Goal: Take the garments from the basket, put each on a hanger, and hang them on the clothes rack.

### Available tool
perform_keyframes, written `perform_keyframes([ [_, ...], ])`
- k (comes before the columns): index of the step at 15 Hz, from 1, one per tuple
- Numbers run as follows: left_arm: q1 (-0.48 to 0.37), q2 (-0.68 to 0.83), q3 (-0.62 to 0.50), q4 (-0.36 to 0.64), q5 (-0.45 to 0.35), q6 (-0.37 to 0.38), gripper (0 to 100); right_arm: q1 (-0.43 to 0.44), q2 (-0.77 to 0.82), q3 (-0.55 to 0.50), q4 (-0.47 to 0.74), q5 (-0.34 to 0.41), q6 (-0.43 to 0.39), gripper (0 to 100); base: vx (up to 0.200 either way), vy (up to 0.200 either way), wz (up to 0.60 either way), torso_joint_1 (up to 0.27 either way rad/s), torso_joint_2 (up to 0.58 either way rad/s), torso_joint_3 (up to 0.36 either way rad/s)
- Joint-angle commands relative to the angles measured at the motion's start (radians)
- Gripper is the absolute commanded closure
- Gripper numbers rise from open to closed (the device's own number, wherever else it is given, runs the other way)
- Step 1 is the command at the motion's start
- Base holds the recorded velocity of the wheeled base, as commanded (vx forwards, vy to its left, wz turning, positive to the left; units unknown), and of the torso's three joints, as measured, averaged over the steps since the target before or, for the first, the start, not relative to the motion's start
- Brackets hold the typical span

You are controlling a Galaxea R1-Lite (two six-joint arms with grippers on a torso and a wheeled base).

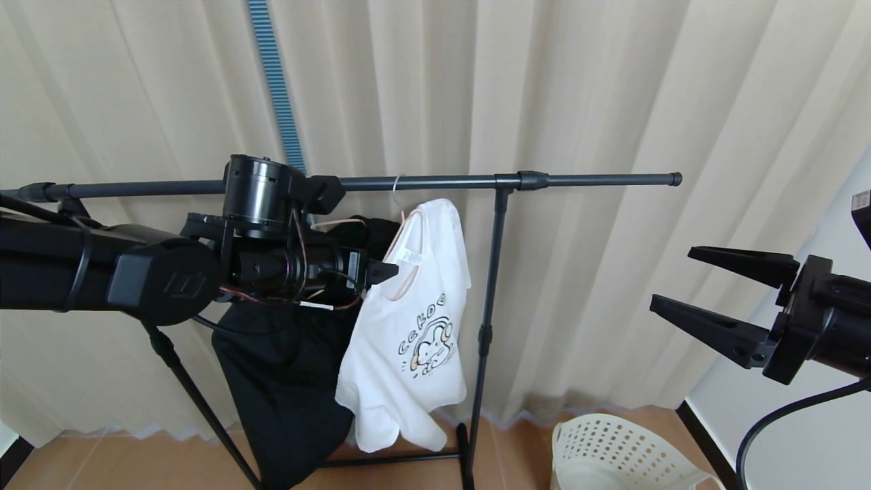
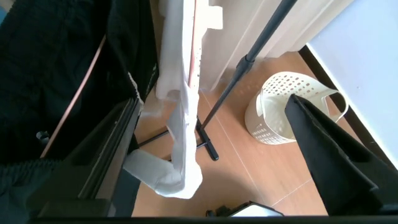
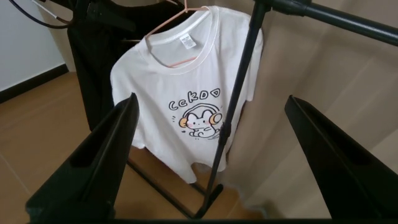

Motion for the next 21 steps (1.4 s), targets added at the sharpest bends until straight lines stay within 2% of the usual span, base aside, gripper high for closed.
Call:
perform_keyframes([
  [1, -0.007, -0.038, 0.008, 0.0, 0.002, -0.01, 0, 0.0, -0.02, -0.012, 0.005, -0.004, 0.004, 0, 0.0, 0.0, 0.0, 0.0, 0.0, 0.0],
  [5, -0.019, -0.185, 0.064, 0.009, 0.031, -0.03, 0, 0.002, -0.083, -0.026, 0.003, -0.009, 0.068, 0, 0.0, 0.0, 0.0, 0.0, 0.0, 0.0],
  [9, -0.017, -0.316, 0.155, 0.032, 0.035, -0.027, 0, 0.004, -0.117, -0.014, 0.003, -0.038, 0.076, 0, 0.0, 0.0, 0.0, 0.0, 0.0, 0.0],
  [10, -0.019, -0.4, 0.227, 0.043, 0.035, -0.027, 0, 0.025, -0.161, 0.006, 0.003, -0.044, 0.076, 0, 0.0, 0.0, 0.0, 0.0, 0.0, 0.0],
  [12, -0.021, -0.472, 0.287, 0.043, 0.035, -0.027, 0, 0.025, -0.218, 0.014, 0.005, -0.047, 0.076, 0, 0.0, 0.0, 0.0, 0.0, 0.0, 0.0],
  [15, -0.016, -0.648, 0.425, 0.043, 0.034, -0.011, 0, 0.086, -0.358, 0.126, 0.046, -0.064, 0.056, 0, 0.0, 0.0, 0.0, 0.0, 0.0, 0.0],
  [18, -0.014, -0.771, 0.557, 0.04, 0.032, -0.002, 0, 0.088, -0.457, 0.189, 0.11, -0.184, 0.056, 0, 0.0, 0.0, 0.0, 0.0, 0.0, 0.0],
  [20, -0.013, -0.823, 0.62, 0.037, 0.034, 0.001, 0, 0.088, -0.514, 0.21, 0.179, -0.266, 0.057, 0, 0.0, 0.0, 0.0, 0.0, 0.0, 0.0],
  [21, -0.011, -0.868, 0.664, 0.037, 0.034, 0.001, 0, 0.088, -0.545, 0.213, 0.248, -0.334, 0.06, 0, 0.0, 0.0, 0.0, 0.0, 0.0, 0.0],
])
